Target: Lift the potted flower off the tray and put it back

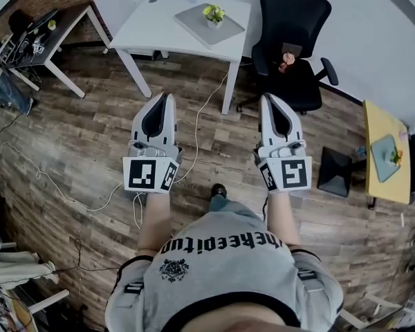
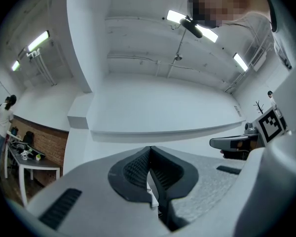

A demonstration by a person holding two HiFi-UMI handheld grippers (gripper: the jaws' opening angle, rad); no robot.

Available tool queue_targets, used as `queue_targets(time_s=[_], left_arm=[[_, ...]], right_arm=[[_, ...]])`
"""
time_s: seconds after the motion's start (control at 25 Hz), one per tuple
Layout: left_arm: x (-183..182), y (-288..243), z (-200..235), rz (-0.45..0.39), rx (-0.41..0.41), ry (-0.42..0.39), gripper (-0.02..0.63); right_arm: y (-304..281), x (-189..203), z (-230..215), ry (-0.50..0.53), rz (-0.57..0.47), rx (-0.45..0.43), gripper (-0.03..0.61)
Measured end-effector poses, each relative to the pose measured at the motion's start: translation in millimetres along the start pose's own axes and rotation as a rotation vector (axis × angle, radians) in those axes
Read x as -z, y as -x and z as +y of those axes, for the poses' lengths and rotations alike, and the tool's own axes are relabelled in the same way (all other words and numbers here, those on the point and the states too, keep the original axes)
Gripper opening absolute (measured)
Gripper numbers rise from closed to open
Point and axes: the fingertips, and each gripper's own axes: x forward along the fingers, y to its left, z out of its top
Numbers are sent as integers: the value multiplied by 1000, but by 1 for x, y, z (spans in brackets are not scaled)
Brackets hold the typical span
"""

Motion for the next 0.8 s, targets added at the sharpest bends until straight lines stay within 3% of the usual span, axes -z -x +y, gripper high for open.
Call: queue_targets(time_s=[0.36, 0.8], left_arm=[[28, -83, 14, 7, -12, -23, 3], [57, -138, 28, 35, -2, -25, 3]], right_arm=[[-71, 30, -50, -16, -12, -29, 2], [-116, 64, -77, -44, 15, -34, 3]])
